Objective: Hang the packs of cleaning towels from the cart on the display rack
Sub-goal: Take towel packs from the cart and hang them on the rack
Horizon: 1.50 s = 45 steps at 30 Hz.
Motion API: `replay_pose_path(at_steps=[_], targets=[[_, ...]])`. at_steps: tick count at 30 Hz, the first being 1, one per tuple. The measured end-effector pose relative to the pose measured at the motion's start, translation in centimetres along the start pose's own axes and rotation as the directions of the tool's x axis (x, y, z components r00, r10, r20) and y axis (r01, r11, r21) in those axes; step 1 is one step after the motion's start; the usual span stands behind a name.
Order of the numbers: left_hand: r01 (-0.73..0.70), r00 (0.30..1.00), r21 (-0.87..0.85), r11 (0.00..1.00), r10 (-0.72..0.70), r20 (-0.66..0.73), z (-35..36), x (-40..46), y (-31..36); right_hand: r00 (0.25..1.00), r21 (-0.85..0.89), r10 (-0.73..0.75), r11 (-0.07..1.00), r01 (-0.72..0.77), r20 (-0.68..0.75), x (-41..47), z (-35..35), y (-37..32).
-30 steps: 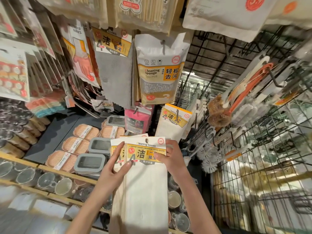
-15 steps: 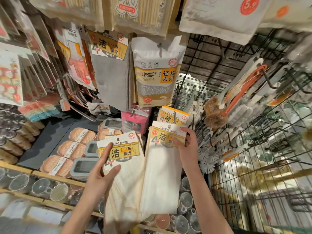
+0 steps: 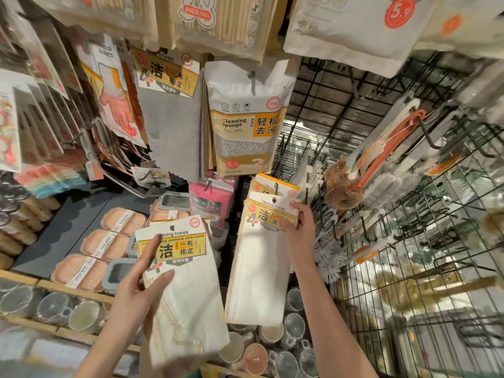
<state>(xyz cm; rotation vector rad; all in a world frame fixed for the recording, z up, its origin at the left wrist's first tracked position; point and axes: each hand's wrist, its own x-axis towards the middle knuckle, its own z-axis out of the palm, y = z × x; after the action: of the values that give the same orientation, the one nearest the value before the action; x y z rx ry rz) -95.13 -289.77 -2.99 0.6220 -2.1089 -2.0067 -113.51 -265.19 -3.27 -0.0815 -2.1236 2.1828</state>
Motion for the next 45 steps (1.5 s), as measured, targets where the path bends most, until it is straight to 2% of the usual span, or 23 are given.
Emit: replay_pose_path(at_steps=[3, 9, 15, 18, 20, 23, 27, 30, 32, 34, 39, 45], targets=[[0.023, 1.0, 0.008, 1.0, -0.023, -0.003, -0.1, 0.1, 0.1, 0.999, -0.014, 0.015, 1.0, -0.015, -0.042, 0.6, -0.3, 0.3], [0.051, 0.998, -0.011, 0.999, -0.052, -0.02, 0.1, 0.1, 0.4, 0.999, -0.197, 0.042, 0.979, -0.044, -0.012, 2.0, 0.7, 1.3], [0.025, 0.999, -0.031, 0.999, -0.026, -0.044, 0.8, 0.4, 0.8, 0.988, -0.196, 0.147, 0.969, -0.154, -0.05, 4.2, 1.4, 1.7], [0.024, 0.998, -0.017, 1.0, -0.025, -0.051, 1.0, 0.6, 0.6, 0.984, -0.184, 0.178, 0.967, -0.178, -0.016, 4.4, 1.5, 1.2], [0.018, 0.998, -0.018, 1.0, -0.019, -0.064, 1.1, 0.7, 0.4, 0.983, -0.263, 0.182, 0.949, -0.175, 0.002, 3.8, 1.3, 0.7], [0.033, 0.997, -0.029, 0.999, -0.035, -0.07, 1.2, 0.9, 0.2, 0.99, -0.363, 0.122, 0.928, -0.089, 0.068, 1.9, 1.2, -0.3], [0.056, 0.997, -0.015, 0.998, -0.057, -0.048, 1.9, 0.9, 0.2, 0.974, -0.291, 0.107, 0.956, -0.045, 0.201, -1.5, 2.1, -2.0], [0.064, 0.997, -0.046, 0.997, -0.066, -0.042, 2.7, 1.0, 0.2, 0.939, -0.231, 0.167, 0.968, -0.099, 0.299, -3.9, 2.9, -2.9], [0.072, 0.996, -0.065, 0.995, -0.075, -0.04, 3.2, 0.9, 0.1, 0.885, -0.241, 0.228, 0.961, -0.137, 0.406, -5.2, 3.3, -3.1], [0.055, 0.998, -0.065, 0.996, -0.058, -0.038, 3.6, 0.8, 0.0, 0.844, -0.277, 0.234, 0.955, -0.106, 0.483, -6.1, 3.7, -3.0], [0.062, 0.996, -0.12, 0.991, -0.069, -0.051, 3.8, 0.4, -0.7, 0.859, -0.346, 0.139, 0.937, 0.047, 0.492, -7.5, 3.9, -2.7], [0.039, 0.997, -0.163, 0.986, -0.049, -0.057, 4.3, -0.4, -0.8, 0.867, -0.333, 0.21, 0.941, -0.055, 0.452, -8.3, 3.8, -2.1]])
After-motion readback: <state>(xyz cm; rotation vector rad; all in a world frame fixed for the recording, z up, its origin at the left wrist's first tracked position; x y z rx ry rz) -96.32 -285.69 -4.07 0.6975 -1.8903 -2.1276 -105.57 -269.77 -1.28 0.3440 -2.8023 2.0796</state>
